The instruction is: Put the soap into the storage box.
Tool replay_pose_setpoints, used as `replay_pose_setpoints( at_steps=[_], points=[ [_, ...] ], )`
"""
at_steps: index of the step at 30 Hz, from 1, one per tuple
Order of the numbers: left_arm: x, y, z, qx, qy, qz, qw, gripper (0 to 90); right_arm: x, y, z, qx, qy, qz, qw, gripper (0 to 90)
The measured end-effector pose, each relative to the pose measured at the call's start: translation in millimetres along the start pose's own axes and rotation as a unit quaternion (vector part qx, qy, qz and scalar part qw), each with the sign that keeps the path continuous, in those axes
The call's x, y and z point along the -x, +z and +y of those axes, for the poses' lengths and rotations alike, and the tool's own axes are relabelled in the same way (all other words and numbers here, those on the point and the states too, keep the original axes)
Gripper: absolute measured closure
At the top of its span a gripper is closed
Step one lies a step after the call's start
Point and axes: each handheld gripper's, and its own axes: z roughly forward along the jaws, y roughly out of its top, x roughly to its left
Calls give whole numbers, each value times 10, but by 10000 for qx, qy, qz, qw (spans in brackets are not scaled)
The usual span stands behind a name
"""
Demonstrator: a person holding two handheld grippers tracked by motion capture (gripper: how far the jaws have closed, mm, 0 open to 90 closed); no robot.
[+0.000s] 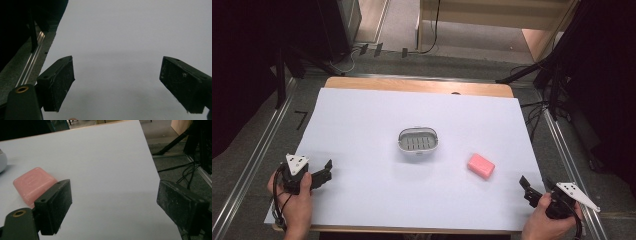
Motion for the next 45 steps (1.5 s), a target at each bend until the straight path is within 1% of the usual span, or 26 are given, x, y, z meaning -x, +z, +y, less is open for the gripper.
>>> replay_pose_setpoints(
  at_steps=[3, 8, 9, 11, 12, 14, 16, 17, 18, 19, 20, 21, 25, 28, 29, 30, 31, 32, 34, 38, 39, 40, 41, 43, 44, 45],
  points=[
    [15, -14, -9, 85, 49, 37, 9999, 132, 0, 4, 4, -3, -115, 179, 9998, 126],
    [-2, -21, -17, 122, -1, -59, 9999, 123, 1, 29, 20, -160, -143, 297, 9993, 129],
    [-6, -17, -19, 98, -7, -91, 9999, 124, 9, 27, 23, -163, -232, 453, 9986, 129],
    [2, -16, -20, 84, 20, -72, 9999, 131, 1, 23, 27, -217, -305, 509, 9980, 129],
    [23, -7, -18, 46, 119, -44, 9999, 137, -23, 28, 47, -369, -582, 532, 9962, 130],
    [34, 3, -16, 9, 168, -38, 9999, 137, -54, 34, 90, -579, -916, 508, 9928, 131],
    [35, 4, -17, 7, 166, -46, 9999, 137, -75, 40, 137, -738, -1158, 560, 9889, 139],
    [35, 4, -17, 7, 166, -46, 9999, 137, -75, 40, 137, -738, -1158, 560, 9889, 139],
    [36, 4, -18, 24, 167, -43, 9998, 137, -82, 52, 159, -853, -1253, 643, 9863, 139],
    [38, 4, -18, 11, 204, -53, 9998, 137, -92, 116, 209, -1210, -1364, 1015, 9780, 153],
    [38, 4, -18, 11, 204, -53, 9998, 137, -92, 116, 209, -1210, -1364, 1015, 9780, 153],
    [49, 5, -16, -15, 245, -46, 9997, 137, -120, 171, 241, -1521, -1459, 1192, 9702, 153],
    [65, 10, -16, -40, 329, -48, 9994, 137, -227, 278, 300, -1933, -1796, 1299, 9558, 162],
    [58, 6, -17, -20, 305, -34, 9995, 134, -289, 371, 337, -2246, -2046, 1335, 9433, 169],
    [58, 6, -17, -20, 305, -34, 9995, 135, -289, 371, 337, -2246, -2046, 1335, 9433, 169],
    [55, 5, -18, 4, 268, -44, 9996, 133, -315, 430, 369, -2412, -2121, 1373, 9370, 169],
    [55, 5, -18, 4, 268, -44, 9996, 131, -315, 430, 369, -2412, -2121, 1373, 9370, 169],
    [50, 0, -18, 4, 264, -68, 9996, 128, -330, 466, 394, -2532, -2146, 1393, 9330, 170],
    [48, 0, -19, 15, 244, -72, 9997, 127, -360, 492, 425, -2630, -2194, 1391, 9292, 173],
    [50, 3, -18, 2, 251, -76, 9997, 127, -410, 541, 503, -2805, -2407, 1412, 9184, 182],
    [50, 3, -18, 2, 251, -76, 9997, 127, -410, 541, 503, -2805, -2407, 1412, 9184, 182],
    [51, 6, -18, 3, 281, -78, 9996, 127, -445, 573, 545, -2914, -2510, 1444, 9117, 182],
    [51, 6, -18, 3, 281, -78, 9996, 127, -445, 573, 545, -2914, -2510, 1444, 9117, 182],
    [56, 4, -19, 9, 295, -76, 9995, 127, -489, 616, 577, -3077, -2580, 1482, 9038, 183],
    [57, 3, -19, 15, 314, -88, 9995, 127, -509, 632, 583, -3145, -2593, 1475, 9011, 183],
    [57, 3, -19, 15, 314, -88, 9995, 127, -509, 632, 583, -3145, -2593, 1475, 9011, 183]
  ],
)
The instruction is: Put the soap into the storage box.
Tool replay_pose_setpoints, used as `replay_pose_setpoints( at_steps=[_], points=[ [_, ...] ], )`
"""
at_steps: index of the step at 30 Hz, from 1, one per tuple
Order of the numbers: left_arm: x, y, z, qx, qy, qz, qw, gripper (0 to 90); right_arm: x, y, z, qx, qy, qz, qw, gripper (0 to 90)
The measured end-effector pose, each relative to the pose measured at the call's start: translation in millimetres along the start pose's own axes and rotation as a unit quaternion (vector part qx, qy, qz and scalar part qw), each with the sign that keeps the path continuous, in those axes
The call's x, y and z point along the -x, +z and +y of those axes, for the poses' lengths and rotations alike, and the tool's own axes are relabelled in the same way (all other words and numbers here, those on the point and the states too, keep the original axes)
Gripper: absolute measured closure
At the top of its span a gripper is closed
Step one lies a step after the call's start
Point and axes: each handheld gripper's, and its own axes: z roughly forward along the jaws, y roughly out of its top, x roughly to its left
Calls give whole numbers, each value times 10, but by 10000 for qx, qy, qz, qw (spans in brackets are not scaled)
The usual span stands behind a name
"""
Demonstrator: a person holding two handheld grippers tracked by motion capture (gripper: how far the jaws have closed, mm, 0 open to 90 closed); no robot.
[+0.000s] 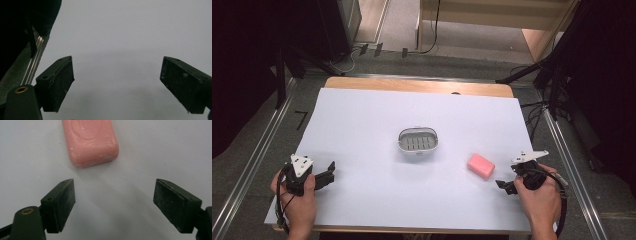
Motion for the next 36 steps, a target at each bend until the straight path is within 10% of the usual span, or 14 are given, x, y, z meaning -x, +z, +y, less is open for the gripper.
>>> replay_pose_setpoints(
  at_steps=[36],
  points=[
    [28, 9, 4, -49, 155, -12, 9999, 135, -172, 325, 611, -971, -557, 373, 9930, 215]
  ],
)
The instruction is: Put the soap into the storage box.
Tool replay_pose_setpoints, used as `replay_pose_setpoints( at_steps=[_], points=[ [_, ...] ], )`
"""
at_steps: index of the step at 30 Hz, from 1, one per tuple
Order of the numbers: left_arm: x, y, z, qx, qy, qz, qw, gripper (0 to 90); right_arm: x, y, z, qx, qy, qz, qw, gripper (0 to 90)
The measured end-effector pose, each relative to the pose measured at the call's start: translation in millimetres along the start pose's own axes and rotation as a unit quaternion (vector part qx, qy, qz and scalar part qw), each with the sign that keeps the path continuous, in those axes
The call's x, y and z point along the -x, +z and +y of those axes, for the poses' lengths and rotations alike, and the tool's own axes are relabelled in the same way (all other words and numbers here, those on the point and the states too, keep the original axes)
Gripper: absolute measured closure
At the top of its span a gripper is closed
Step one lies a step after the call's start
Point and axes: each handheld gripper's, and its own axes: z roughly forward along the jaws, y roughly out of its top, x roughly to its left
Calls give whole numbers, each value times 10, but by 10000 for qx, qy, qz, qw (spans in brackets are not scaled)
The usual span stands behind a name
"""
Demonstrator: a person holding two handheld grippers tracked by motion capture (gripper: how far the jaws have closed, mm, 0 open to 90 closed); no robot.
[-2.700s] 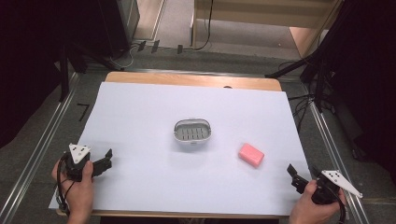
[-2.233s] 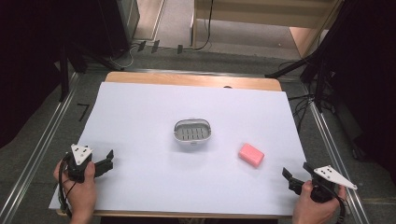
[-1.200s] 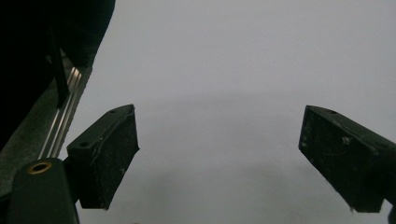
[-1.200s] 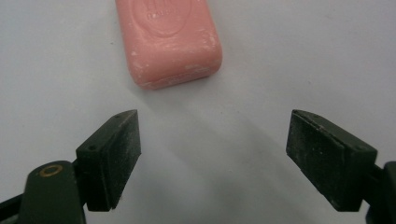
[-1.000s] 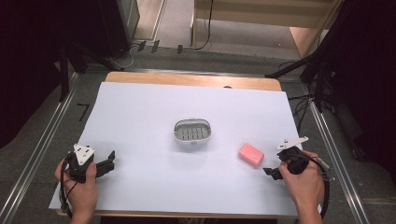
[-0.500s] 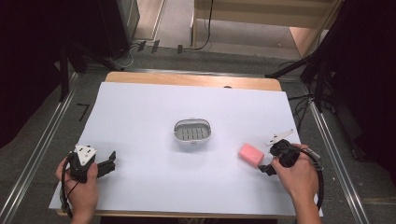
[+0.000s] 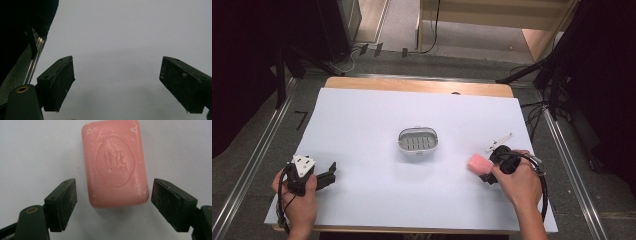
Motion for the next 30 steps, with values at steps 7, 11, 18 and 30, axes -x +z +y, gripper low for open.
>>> replay_pose_setpoints(
  at_steps=[7, 11, 18, 30],
  points=[
    [0, 1, 1, -14, 14, -14, 10000, 135, -14, 40, 96, -71, -21, 28, 10000, 250],
    [0, 1, 1, -15, 16, -18, 10000, 135, -22, 63, 142, -101, -79, 37, 9999, 270],
    [-2, 4, 1, -11, -1, -25, 10000, 135, -30, 96, 242, -133, -64, -2, 9999, 317],
    [-3, 5, 1, -18, 5, -36, 10000, 136, -26, 152, 275, -248, -23, -31, 9997, 368]
  ],
)
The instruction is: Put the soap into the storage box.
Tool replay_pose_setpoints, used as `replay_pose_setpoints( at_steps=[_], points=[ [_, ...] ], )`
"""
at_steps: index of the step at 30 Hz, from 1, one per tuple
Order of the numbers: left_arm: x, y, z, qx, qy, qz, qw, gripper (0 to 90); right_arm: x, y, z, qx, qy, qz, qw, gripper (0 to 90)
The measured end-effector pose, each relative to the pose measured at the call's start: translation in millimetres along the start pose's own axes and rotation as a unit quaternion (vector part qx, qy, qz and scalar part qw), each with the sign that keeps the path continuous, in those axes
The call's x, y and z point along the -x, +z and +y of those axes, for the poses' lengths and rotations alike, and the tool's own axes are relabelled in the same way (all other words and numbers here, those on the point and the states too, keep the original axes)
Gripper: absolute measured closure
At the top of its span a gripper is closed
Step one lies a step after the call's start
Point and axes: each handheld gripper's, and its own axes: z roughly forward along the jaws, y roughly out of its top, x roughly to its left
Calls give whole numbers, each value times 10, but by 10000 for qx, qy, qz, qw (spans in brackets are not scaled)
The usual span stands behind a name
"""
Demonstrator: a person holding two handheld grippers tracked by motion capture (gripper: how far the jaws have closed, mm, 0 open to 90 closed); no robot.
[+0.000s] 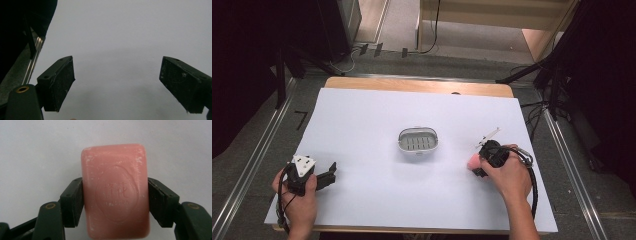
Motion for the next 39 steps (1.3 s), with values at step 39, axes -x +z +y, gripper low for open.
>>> replay_pose_setpoints(
  at_steps=[39],
  points=[
    [-14, 3, 2, -10, -65, -34, 10000, 136, -33, -355, 560, -15, -765, 517, 9957, 387]
  ],
)
